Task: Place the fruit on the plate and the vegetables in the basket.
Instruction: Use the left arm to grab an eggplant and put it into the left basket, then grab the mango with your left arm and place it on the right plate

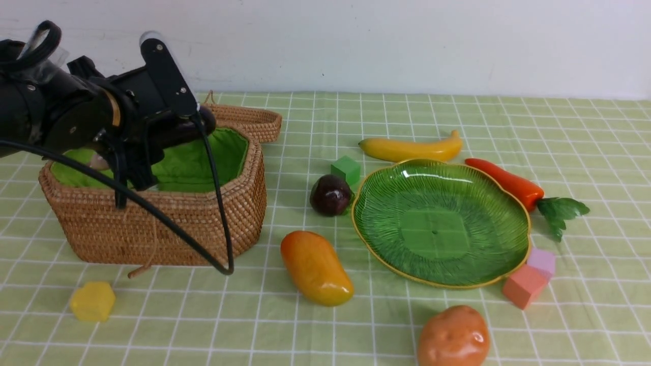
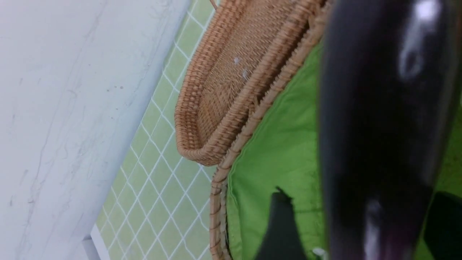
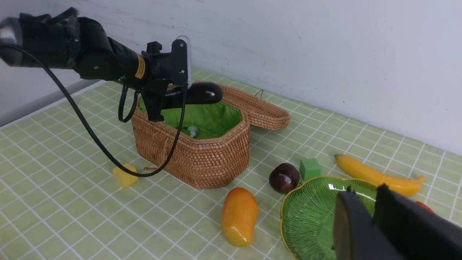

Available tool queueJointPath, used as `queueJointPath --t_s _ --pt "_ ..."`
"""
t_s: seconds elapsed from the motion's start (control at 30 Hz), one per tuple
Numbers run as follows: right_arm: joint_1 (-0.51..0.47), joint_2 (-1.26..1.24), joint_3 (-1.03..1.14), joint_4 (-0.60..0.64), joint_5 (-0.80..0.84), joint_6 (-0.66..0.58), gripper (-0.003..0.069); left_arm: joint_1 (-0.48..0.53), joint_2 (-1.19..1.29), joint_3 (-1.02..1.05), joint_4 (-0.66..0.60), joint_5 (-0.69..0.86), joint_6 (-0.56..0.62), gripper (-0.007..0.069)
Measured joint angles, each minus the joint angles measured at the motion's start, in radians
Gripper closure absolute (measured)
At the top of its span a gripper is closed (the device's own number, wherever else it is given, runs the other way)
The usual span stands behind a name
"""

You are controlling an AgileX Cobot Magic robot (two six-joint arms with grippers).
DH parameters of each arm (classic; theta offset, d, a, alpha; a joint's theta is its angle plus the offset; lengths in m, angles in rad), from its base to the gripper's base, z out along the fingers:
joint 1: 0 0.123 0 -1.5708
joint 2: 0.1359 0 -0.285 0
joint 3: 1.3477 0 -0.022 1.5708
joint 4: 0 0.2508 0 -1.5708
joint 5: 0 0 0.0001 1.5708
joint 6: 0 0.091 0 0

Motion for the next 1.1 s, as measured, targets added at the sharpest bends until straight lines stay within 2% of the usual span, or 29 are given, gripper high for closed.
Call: queueJointPath --t_s 0.07,0.17,0.23,0.33,0.4,0.43,0.5,0.57,0.63,0.67,0.73,0.83,0.93,1.07,1.1 --pt "0.0 0.0 0.0 0.0 0.0 0.0 0.055 0.0 0.0 0.0 0.002 -0.001 -0.031 0.0014" --pt "0.0 0.0 0.0 0.0 0.002 0.0 0.055 0.0 -0.001 0.0 0.017 0.006 -0.066 -0.0017" --pt "0.0 0.0 0.0 0.0 0.004 0.0 0.055 0.0 -0.009 0.0 0.022 0.015 -0.107 -0.0003" --pt "0.0 0.0 0.0 0.0 0.009 0.0 0.055 -0.001 -0.035 0.0 0.002 0.024 -0.202 0.0058" --pt "0.0 0.0 0.0 0.0 0.018 0.0 0.055 -0.013 -0.076 0.0 -0.064 0.05 -0.334 0.0162" --pt "0.0 0.0 0.0 0.0 0.021 0.0 0.055 -0.02 -0.091 0.0 -0.081 0.058 -0.361 0.0187" --pt "0.0 0.0 0.0 0.0 0.043 0.0 0.0549 -0.065 -0.146 0.0 -0.209 0.128 -0.516 0.0372" --pt "0.0 0.0 0.0 0.0 0.073 0.003 0.0549 -0.14 -0.188 0.0 -0.332 0.216 -0.592 0.0557" --pt "0.0 0.0 0.0 0.0 0.094 0.003 0.0547 -0.209 -0.203 0.0 -0.412 0.293 -0.612 0.063" --pt "0.0 0.0 0.0 0.0 0.113 0.003 0.0547 -0.263 -0.203 0.0 -0.469 0.354 -0.62 0.0638" --pt "0.0 0.0 0.0 0.0 0.146 0.003 0.0545 -0.349 -0.191 0.0 -0.554 0.442 -0.626 0.0638" --pt "0.0 0.0 0.0 0.0 0.175 0.003 0.0545 -0.428 -0.164 0.0 -0.633 0.49 -0.629 0.0637" --pt "0.0 0.0 0.0 0.0 0.198 0.004 0.0544 -0.493 -0.094 -0.015 -0.697 0.518 -0.629 0.0582" --pt "0.0 0.0 0.0 0.0 0.207 0.004 0.0544 -0.509 0.045 -0.09 -0.723 0.547 -0.67 0.0389" --pt "0.0 0.0 0.0 0.0 0.211 0.004 0.0544 -0.509 0.08 -0.123 -0.72 0.563 -0.705 0.0321"
